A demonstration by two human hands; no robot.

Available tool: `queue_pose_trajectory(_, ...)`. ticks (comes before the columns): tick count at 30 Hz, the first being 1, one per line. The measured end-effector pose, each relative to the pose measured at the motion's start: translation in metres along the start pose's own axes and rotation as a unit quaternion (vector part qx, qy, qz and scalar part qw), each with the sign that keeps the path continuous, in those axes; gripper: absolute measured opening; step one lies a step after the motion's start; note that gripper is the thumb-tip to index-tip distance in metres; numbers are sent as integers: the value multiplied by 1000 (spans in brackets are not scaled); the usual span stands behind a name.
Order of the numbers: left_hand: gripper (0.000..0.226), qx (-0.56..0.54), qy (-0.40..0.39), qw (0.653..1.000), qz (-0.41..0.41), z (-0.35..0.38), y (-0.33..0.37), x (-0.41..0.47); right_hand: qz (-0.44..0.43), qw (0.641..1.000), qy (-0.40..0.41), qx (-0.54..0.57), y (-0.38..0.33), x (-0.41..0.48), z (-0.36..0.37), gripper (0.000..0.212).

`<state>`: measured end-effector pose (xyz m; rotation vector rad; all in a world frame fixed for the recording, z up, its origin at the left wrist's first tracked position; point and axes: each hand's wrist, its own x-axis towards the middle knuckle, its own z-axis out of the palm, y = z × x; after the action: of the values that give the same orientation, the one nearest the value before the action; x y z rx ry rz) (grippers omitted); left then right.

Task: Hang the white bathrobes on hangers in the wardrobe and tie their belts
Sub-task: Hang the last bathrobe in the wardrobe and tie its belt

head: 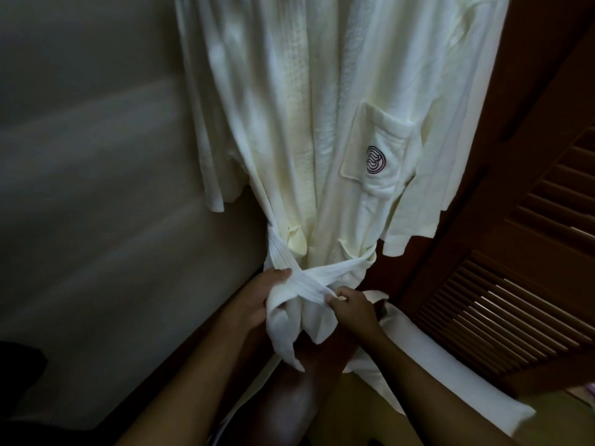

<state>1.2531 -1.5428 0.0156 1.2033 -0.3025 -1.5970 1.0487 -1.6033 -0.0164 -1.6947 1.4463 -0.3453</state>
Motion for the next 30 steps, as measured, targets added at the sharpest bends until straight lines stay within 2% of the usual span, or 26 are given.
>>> queue_pose_trajectory(2,46,14,8,1000,14,0,-3,1,20,996,-2,90,-7,3,6,15)
queue_pose_trajectory(3,36,36,18,999,25,4,-3,-1,41,984,-10,172,-12,6,9,10)
queue_pose_trajectory(4,29,58,31,997,35,7,-3,-3,70,959,-22,274,-21,8,10,14)
queue_pose_trajectory(6,16,89,49,993,55,12,-2,-6,122,861,-44,492,-37,12,12,40)
queue_pose_trajectory(7,12,101,59,991,58,12,-3,-5,133,808,-58,571,-40,14,11,55)
queue_pose_trajectory(8,12,111,66,990,55,10,-3,-4,133,772,-72,618,-42,15,8,68)
queue_pose_trajectory(10,26,93,64,993,35,9,-3,-3,116,743,-102,651,-45,13,0,80)
queue_pose_trajectory(11,33,79,57,995,25,9,-2,-3,103,738,-129,654,-48,11,-5,77)
queue_pose_trajectory(13,29,62,37,997,17,15,1,-5,75,768,-165,615,-48,10,-9,57)
queue_pose_trajectory(15,19,66,11,997,35,20,4,-6,76,825,-154,538,-50,9,-11,45)
queue_pose_trajectory(16,23,73,1,996,50,23,5,-5,84,848,-147,502,-49,10,-11,42)
queue_pose_trajectory(19,58,113,-39,988,102,23,5,2,116,895,-114,415,-44,11,-13,38)
queue_pose_trajectory(21,63,147,-47,983,96,22,5,4,120,918,-84,369,-39,11,-18,39)
queue_pose_trajectory(23,61,176,-51,979,87,19,2,7,84,931,-47,353,-34,9,-22,34)
queue_pose_trajectory(25,53,199,-33,975,94,20,1,9,1,953,35,301,-30,7,-23,50)
queue_pose_trajectory(27,40,216,-3,971,104,22,1,11,-71,975,155,140,-30,5,-25,84)
queue_pose_trajectory(28,38,221,6,970,104,24,1,10,-105,970,210,55,-31,4,-27,97)
queue_pose_trajectory(29,39,224,11,969,103,25,2,9,-150,961,234,-8,-33,3,-31,103)
queue_pose_trajectory(30,39,227,10,968,105,25,3,9,-189,954,229,-46,-37,3,-35,95)
